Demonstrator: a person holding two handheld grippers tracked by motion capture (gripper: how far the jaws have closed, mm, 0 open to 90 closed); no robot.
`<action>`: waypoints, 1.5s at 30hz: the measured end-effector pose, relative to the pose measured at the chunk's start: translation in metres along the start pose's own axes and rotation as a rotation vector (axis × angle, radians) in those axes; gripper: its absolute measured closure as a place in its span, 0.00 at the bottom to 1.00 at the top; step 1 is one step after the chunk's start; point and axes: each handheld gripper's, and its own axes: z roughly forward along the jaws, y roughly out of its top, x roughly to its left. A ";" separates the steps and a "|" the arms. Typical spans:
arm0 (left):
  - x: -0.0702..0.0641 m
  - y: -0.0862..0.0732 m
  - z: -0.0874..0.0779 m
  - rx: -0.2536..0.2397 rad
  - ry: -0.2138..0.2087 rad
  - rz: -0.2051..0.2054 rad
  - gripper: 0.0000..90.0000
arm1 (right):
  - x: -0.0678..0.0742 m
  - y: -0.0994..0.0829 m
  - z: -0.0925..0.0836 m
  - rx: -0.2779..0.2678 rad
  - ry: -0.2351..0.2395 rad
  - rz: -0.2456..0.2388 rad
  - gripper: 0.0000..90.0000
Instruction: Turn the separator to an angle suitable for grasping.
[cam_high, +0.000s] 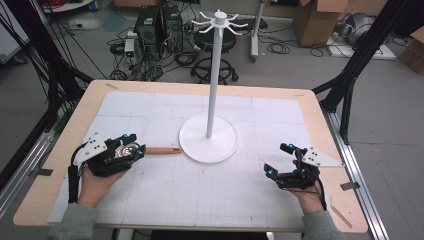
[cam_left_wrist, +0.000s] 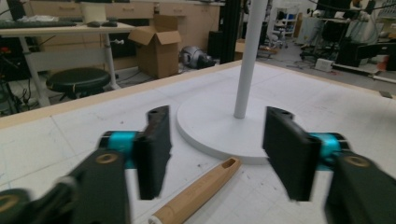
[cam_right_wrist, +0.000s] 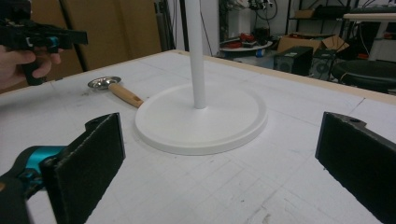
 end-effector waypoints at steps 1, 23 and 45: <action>0.001 0.000 0.001 0.013 0.013 0.002 0.61 | 0.001 0.000 0.000 0.003 -0.001 0.004 0.01; 0.016 -0.005 0.023 0.174 0.086 0.042 1.00 | 0.002 -0.003 -0.002 0.015 0.002 0.001 0.01; 0.033 -0.015 0.053 0.330 0.098 0.014 1.00 | 0.002 -0.005 -0.009 0.018 -0.007 0.001 0.01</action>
